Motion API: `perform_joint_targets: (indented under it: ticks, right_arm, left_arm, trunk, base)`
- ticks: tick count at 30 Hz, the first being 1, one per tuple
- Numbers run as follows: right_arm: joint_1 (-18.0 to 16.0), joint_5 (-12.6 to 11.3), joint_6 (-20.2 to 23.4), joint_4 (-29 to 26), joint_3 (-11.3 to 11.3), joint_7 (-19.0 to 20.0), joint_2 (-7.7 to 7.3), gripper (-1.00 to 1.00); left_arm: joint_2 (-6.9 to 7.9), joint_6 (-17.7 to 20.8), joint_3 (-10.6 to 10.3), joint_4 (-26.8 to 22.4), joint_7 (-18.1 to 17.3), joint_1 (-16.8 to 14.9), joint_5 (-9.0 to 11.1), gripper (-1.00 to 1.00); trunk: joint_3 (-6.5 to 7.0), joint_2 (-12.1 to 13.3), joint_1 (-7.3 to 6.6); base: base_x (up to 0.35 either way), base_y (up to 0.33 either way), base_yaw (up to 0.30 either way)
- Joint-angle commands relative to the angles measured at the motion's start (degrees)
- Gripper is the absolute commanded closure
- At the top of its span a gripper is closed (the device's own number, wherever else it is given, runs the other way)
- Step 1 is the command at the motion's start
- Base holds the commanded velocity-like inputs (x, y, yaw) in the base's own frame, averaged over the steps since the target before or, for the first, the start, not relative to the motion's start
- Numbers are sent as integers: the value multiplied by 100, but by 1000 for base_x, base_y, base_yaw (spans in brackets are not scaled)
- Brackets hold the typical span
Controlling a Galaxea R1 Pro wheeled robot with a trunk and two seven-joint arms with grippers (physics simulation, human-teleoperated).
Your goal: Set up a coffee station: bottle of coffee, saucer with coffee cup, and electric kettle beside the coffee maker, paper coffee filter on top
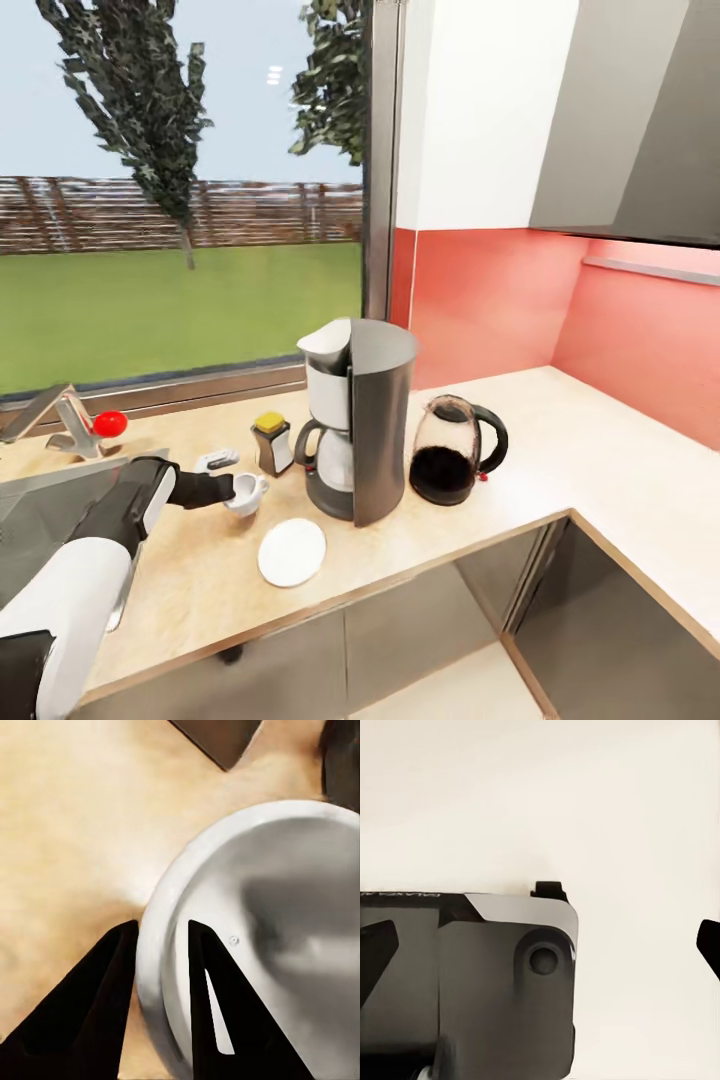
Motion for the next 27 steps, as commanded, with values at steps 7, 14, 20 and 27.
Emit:
perform_joint_targets:
  ticks: [7,14,20,27]
  right_arm:
    - [-2,-22,33,-11,41,-20,1,-100]
    - [-2,-22,33,-11,41,-20,1,-100]
    - [-2,-22,33,-11,43,-20,1,-100]
    - [-2,-22,33,-11,43,-20,1,-100]
  left_arm:
    - [-5,35,17,-7,4,-23,8,100]
    - [-4,34,17,-16,7,-35,8,100]
    - [1,34,17,-16,9,-51,8,100]
    - [13,34,20,-15,10,-53,0,100]
  trunk:
    - [-13,-13,1]
    - [-13,-13,1]
    - [-13,-13,1]
    - [-13,-13,1]
  base:
    - [-197,-218,0]
    - [-197,-227,0]
    - [-218,-206,0]
    - [-55,-75,0]
